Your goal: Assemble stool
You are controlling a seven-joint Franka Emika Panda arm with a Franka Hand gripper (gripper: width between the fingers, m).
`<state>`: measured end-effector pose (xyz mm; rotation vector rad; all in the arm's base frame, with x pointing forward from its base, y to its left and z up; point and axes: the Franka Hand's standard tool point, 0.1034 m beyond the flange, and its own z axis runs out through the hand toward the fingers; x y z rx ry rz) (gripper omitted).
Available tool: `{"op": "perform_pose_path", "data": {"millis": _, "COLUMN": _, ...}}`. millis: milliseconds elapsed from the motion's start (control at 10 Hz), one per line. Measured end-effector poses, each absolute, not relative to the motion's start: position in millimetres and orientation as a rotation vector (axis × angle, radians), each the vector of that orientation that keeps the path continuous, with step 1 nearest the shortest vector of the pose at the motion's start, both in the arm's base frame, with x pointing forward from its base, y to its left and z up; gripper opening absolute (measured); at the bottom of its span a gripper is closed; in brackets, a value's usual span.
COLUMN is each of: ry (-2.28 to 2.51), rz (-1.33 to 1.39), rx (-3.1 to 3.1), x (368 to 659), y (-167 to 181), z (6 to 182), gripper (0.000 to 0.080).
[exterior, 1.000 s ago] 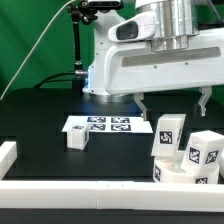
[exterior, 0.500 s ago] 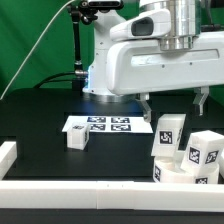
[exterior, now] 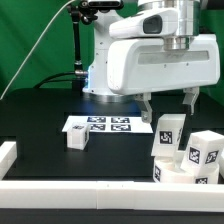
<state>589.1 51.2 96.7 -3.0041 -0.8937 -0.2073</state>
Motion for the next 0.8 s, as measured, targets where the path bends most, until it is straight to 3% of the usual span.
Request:
{"op": "perform_pose_path", "data": {"millis": 400, "ry": -1.386, "rz": -0.219, "rx": -2.879, "x": 591, "y": 43, "z": 93.3, "gripper": 0.0648}}
{"op": "perform_pose_path", "data": {"millis": 700, "ry": -1.459, "rz": -0.201, "rx": -2.86, "x": 591, "y": 38, "z": 91.6, "gripper": 0.0648}}
{"op": "perform_pose_path", "data": {"millis": 800, "ry": -1.457, "rz": -0.198, "rx": -2.861, "x": 590, "y": 38, "z": 90.5, "gripper": 0.055}}
